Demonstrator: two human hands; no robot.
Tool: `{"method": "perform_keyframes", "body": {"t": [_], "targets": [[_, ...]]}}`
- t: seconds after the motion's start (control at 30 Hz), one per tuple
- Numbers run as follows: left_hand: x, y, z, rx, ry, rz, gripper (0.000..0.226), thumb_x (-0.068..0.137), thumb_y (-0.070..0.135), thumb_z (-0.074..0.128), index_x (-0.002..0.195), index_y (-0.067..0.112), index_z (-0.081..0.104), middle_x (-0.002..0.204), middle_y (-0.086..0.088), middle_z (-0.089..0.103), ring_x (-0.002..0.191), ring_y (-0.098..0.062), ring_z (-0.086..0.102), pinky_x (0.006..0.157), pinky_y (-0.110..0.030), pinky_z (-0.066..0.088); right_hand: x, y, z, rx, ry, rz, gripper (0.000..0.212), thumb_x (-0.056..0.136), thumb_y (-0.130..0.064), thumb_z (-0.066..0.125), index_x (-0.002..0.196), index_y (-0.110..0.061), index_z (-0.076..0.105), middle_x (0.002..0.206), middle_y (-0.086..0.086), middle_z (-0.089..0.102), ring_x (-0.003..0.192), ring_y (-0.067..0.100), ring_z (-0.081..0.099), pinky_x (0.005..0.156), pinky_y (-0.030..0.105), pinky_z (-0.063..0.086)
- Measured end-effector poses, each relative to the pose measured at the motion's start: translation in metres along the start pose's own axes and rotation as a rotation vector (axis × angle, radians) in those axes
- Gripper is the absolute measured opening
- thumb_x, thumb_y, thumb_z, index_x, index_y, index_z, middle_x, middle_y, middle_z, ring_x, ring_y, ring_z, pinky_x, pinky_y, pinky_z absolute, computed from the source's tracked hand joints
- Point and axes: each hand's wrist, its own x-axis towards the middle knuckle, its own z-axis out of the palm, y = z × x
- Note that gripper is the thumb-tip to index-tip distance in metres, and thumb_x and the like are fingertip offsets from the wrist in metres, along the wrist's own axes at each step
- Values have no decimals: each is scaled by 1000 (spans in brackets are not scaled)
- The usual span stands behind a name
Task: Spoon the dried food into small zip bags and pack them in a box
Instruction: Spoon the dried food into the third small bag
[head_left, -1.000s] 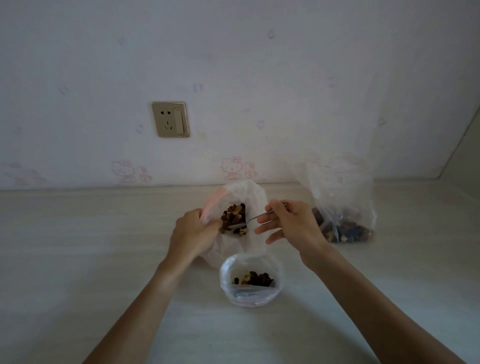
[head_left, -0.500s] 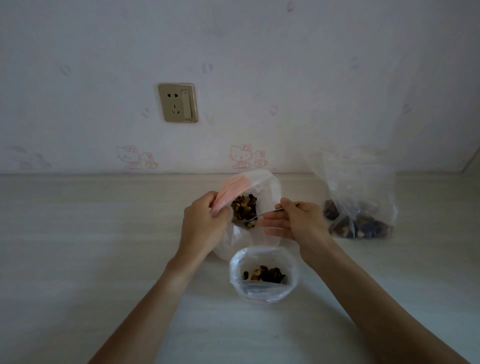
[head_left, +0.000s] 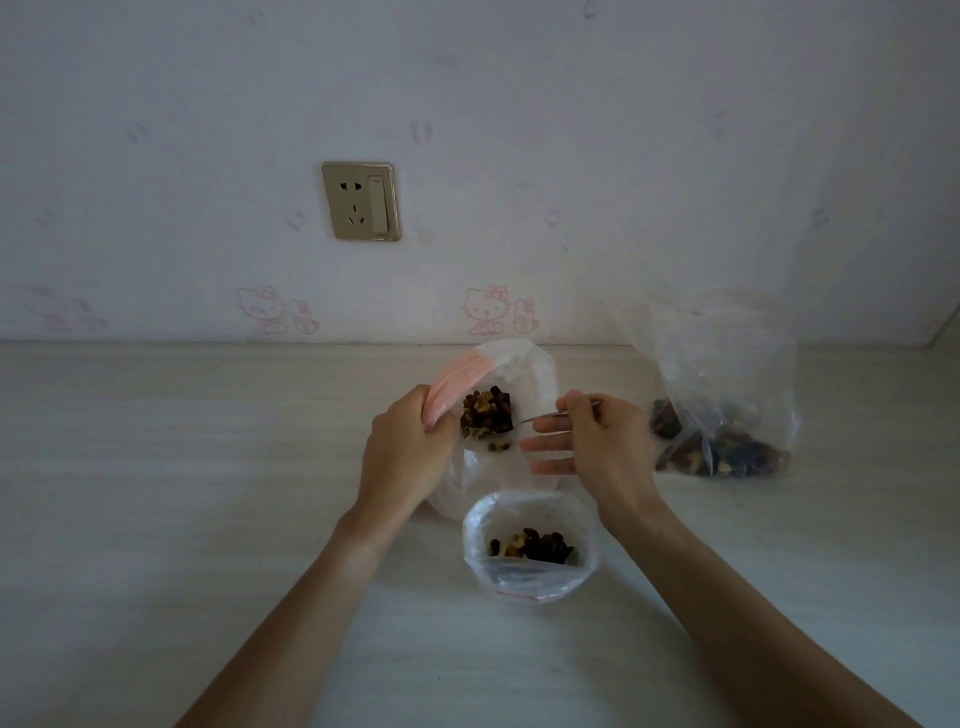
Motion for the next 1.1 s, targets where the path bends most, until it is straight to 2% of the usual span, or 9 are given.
{"method": "perform_keyframes", "body": {"t": [0.1, 0.27, 0.4, 0.5, 0.63, 0.83, 0.9, 1.0, 1.1], "targets": [[0, 1, 1, -17, -19, 5, 17, 102, 33, 57, 89, 26, 66, 78, 4, 70, 69, -17, 67, 61, -35, 51, 0, 0, 6, -19, -49, -30, 28, 110, -19, 46, 99, -2, 66, 85, 18, 75, 66, 30, 77, 49, 34, 60], [4, -2, 1, -64, -70, -16, 18, 103, 34, 59, 100, 20, 70, 89, 3, 74, 83, -18, 69, 75, -40, 55, 12, -3, 4, 58, -99, 117, 27, 110, -13, 44, 106, 7, 62, 84, 22, 76, 70, 36, 77, 54, 36, 62], [5, -3, 0, -93, -78, -3, 19, 102, 38, 61, 97, 22, 72, 87, 4, 74, 83, -16, 70, 73, -33, 54, 13, 0, 0, 145, -115, 153, 26, 109, -13, 45, 108, 7, 63, 85, 23, 77, 77, 35, 78, 56, 33, 62], [7, -7, -3, -132, -47, -30, 18, 102, 35, 60, 100, 24, 73, 88, 5, 75, 83, -15, 71, 77, -36, 57, 12, 5, -4, 182, -113, 141, 27, 109, -14, 46, 109, 6, 64, 87, 22, 78, 79, 34, 79, 57, 31, 61], [9, -10, -3, -144, -50, -38, 15, 103, 36, 61, 103, 26, 73, 92, 6, 76, 86, -14, 71, 77, -33, 57, 11, 7, -7, 154, -116, 97, 26, 109, -16, 48, 108, 3, 66, 87, 19, 78, 80, 33, 79, 57, 33, 62], [10, -11, -5, -249, -98, -69, 12, 101, 38, 64, 104, 31, 74, 94, 6, 78, 88, -18, 74, 85, -44, 59, 11, 2, -13, 151, -141, 94, 29, 109, -20, 47, 109, 2, 66, 91, 21, 77, 83, 35, 78, 54, 37, 61], [10, -13, -7, -286, -103, -69, 13, 100, 37, 64, 105, 31, 74, 93, 7, 78, 85, -15, 75, 81, -42, 59, 10, 0, -16, 143, -144, 89, 30, 110, -21, 46, 108, 2, 66, 91, 22, 77, 83, 35, 78, 53, 38, 61], [11, -14, -10, -311, -86, -71, 11, 98, 39, 66, 100, 32, 75, 84, 10, 77, 70, -3, 69, 67, -28, 52, 7, -5, -21, 144, -150, 59, 31, 110, -21, 46, 107, 2, 66, 90, 23, 76, 83, 36, 78, 53, 39, 61], [11, -13, -13, -302, -46, -87, 14, 95, 44, 68, 96, 32, 75, 82, 10, 76, 70, -5, 69, 65, -27, 52, 3, -11, -26, 140, -155, 37, 32, 110, -21, 45, 107, 3, 66, 89, 23, 76, 81, 38, 78, 54, 40, 61]]}}
